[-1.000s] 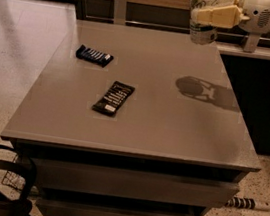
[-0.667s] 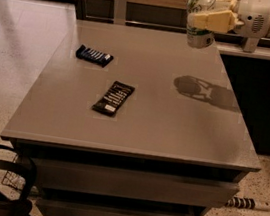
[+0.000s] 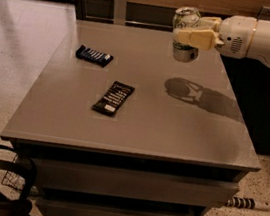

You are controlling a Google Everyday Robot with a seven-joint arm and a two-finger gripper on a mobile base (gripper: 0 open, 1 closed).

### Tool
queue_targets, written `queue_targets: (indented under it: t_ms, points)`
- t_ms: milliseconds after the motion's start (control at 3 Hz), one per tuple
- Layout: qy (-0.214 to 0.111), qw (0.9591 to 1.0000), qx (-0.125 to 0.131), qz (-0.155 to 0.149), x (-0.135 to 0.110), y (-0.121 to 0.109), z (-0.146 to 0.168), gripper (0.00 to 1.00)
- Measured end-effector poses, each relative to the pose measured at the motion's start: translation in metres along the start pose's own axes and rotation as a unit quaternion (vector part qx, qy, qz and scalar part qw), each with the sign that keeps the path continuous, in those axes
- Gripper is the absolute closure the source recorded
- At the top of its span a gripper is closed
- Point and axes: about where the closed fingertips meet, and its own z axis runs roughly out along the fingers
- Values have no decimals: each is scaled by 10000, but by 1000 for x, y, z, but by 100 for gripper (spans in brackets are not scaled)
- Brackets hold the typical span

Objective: Place 7up can upright

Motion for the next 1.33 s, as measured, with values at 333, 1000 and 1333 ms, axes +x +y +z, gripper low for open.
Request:
queue_targets:
  t_ms: [333,1000,1333]
  points:
    - [-136,9997,-153,102,12,1,19,100]
    - [-298,9993,-191,86,41,-4,40,100]
    - [-427,9991,20,-27,60,-14,41,100]
